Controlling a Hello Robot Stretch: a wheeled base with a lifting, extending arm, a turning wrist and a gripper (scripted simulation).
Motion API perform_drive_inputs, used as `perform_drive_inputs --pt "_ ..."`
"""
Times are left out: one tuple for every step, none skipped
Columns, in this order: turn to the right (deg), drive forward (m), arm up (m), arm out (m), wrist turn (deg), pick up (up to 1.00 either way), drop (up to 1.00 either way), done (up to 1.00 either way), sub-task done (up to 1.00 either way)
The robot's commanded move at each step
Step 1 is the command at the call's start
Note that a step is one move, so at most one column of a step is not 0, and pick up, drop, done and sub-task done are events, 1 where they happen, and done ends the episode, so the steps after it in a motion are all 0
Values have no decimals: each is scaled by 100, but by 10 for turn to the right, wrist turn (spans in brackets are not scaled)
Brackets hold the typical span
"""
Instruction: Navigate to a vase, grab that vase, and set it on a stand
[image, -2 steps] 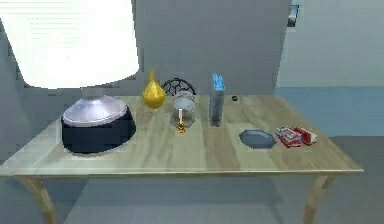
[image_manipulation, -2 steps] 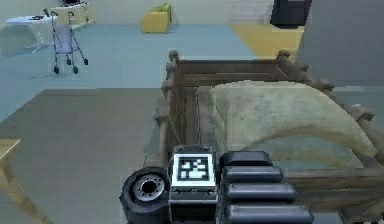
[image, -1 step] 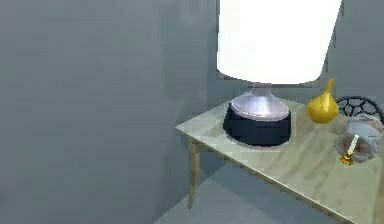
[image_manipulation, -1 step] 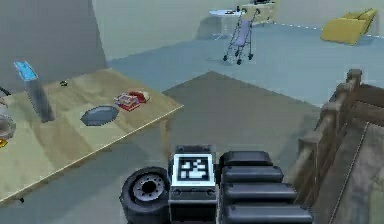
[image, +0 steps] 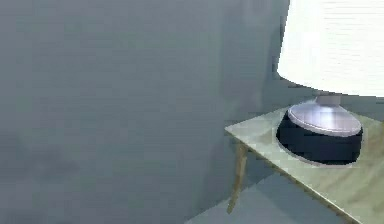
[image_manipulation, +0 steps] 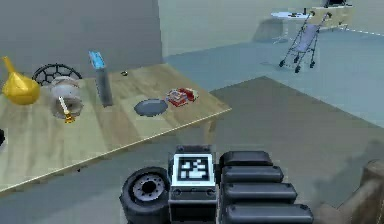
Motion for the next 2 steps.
perform_drive_inputs --pt "0 65 0 0 0 0 0 0 0" --pt "-300 0 0 0 0 0 0 0 0"
